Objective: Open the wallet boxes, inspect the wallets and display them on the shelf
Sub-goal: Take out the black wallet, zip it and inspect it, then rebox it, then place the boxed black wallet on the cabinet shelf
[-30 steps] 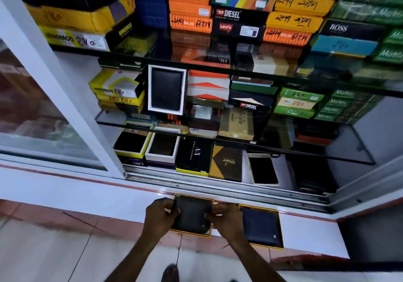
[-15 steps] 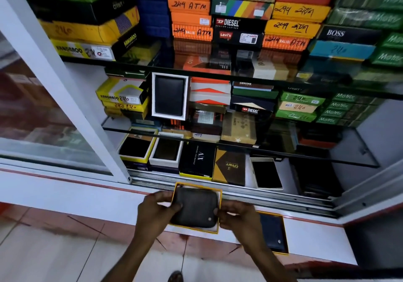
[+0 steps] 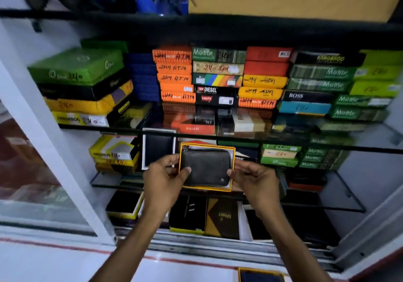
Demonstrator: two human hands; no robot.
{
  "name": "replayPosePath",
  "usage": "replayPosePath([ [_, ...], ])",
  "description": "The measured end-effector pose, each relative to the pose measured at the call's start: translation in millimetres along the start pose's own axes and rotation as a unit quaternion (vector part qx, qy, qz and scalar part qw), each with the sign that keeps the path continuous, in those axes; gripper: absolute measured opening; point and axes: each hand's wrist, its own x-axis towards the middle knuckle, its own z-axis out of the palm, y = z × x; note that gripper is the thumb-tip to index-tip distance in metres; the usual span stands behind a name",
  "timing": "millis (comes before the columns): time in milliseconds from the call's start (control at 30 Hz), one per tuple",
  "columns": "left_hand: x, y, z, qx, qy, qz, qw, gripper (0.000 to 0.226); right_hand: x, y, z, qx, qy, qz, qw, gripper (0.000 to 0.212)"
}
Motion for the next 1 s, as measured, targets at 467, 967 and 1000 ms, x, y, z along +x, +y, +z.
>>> replayPosePath([
  [467, 50.2, -17.5, 61.4, 0.097, -0.048, -0.031, 0.994, 0.039, 72.4, 31.6, 24.9, -0.053, 0.034, 0.005, 0.998, 0.033],
  [967, -59.5, -3.4, 39.2, 0.115, -0.067, 0.133, 0.982, 0.039, -25.8, 18.2, -59.3, -0.134, 0.003, -0.059, 0.989, 0.038],
  [1000, -78.0, -8.3, 43.0, 0.108, -0.083, 0.129, 0.982, 0.032, -42.1, 30.5, -73.5, -0.147, 0.008, -0.048, 0.988, 0.034],
])
